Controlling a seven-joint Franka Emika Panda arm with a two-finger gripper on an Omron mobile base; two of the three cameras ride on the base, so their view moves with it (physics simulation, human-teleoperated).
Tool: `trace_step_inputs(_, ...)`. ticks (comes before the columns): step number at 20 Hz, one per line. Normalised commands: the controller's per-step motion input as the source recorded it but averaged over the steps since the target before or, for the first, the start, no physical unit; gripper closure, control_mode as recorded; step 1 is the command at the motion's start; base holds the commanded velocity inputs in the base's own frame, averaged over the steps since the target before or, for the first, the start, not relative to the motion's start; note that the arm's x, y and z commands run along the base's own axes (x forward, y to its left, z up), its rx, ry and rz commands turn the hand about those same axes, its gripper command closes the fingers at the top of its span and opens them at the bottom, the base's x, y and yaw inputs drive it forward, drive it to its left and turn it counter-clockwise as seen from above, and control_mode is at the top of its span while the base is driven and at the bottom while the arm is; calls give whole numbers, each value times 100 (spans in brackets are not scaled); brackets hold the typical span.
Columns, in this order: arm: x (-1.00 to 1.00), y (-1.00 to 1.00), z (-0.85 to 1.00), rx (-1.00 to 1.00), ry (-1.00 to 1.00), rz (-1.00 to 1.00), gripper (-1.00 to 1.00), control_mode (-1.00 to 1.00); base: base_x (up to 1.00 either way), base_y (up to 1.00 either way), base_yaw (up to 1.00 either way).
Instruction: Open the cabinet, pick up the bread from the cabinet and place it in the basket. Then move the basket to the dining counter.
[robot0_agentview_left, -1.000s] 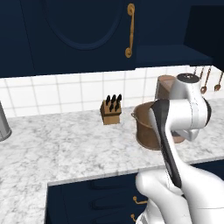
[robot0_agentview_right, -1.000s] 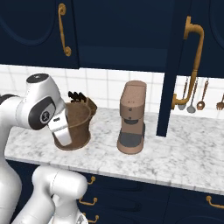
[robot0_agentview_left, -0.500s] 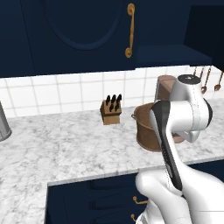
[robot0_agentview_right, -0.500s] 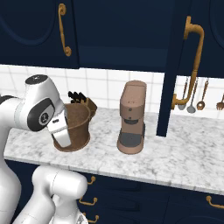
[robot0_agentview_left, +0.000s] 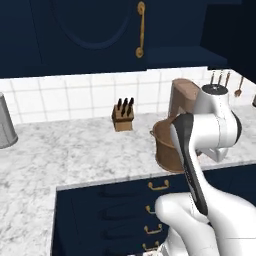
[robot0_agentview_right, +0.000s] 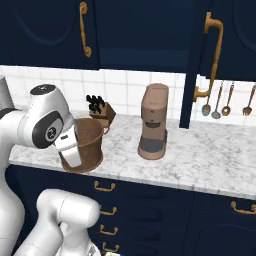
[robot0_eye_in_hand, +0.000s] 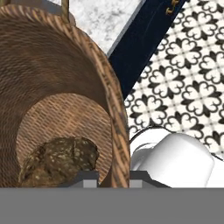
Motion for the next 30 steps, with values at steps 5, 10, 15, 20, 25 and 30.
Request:
trace_step_inputs(5, 0, 0, 0, 0, 0, 0, 100, 100, -88, -21, -15)
trace_step_inputs(10, 0, 0, 0, 0, 0, 0, 100, 100, -12, -63, -66)
trace_step_inputs(15, 0, 0, 0, 0, 0, 0, 100, 100, -4, -70, -76)
trace_step_inputs(20, 0, 0, 0, 0, 0, 0, 100, 100, 0, -85, -77)
trace_step_inputs(25, 0, 0, 0, 0, 0, 0, 100, 100, 0, -82, -78)
trace_step_inputs(30, 0, 0, 0, 0, 0, 0, 100, 100, 0, -65, -82)
